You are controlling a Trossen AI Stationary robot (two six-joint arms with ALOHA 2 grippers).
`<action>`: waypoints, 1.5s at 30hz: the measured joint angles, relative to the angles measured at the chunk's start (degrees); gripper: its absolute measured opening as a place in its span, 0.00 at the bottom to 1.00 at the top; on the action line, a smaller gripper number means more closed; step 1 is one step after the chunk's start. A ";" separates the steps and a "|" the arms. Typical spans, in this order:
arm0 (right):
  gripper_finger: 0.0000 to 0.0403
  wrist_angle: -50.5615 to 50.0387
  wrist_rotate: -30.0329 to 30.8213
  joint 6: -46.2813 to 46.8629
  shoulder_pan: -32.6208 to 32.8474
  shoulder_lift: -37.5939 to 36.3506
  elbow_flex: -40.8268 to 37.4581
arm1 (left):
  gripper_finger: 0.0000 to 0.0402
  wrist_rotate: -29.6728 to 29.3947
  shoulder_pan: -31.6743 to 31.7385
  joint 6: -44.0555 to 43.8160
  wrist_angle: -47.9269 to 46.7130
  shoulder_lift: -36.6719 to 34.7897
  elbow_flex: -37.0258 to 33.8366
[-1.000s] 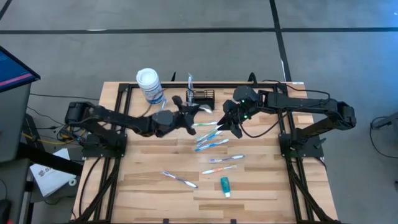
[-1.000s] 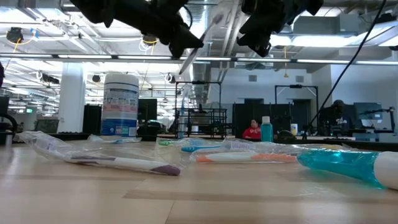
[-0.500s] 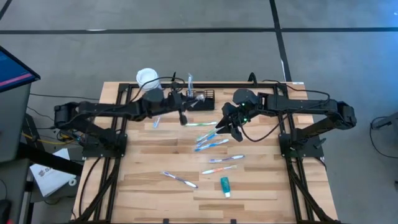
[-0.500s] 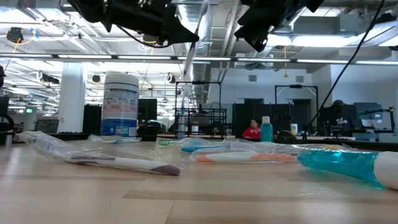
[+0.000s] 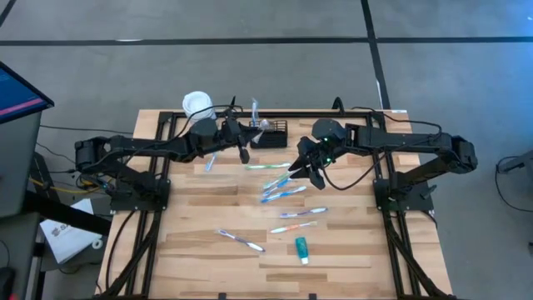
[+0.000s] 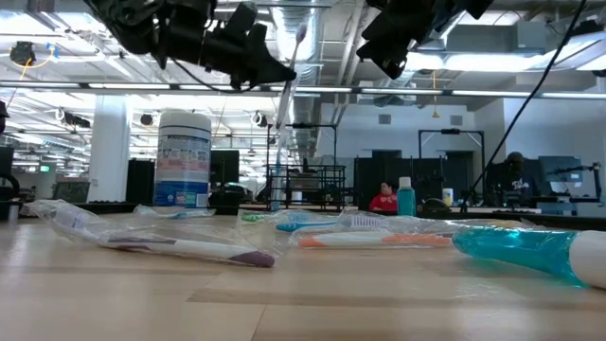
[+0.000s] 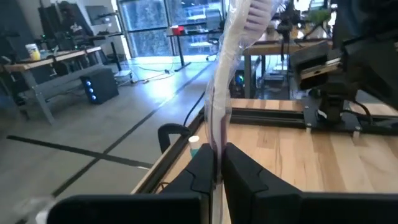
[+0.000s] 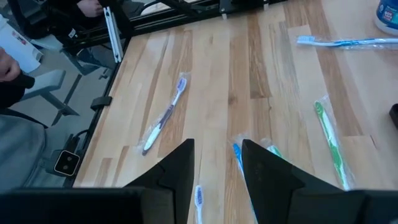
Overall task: Pick & Place toothbrushing station
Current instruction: Put the top right purple toothbrush into the black wire organizer
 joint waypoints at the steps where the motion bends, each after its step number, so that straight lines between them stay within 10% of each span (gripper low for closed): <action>1: 0.31 0.00 0.05 0.00 0.00 0.00 0.02 | 0.02 -0.01 0.31 -0.51 1.36 0.00 -0.90; 45: 0.31 0.29 2.97 -0.94 0.11 0.00 0.02 | 0.02 -4.62 5.84 -11.17 22.83 8.72 -7.05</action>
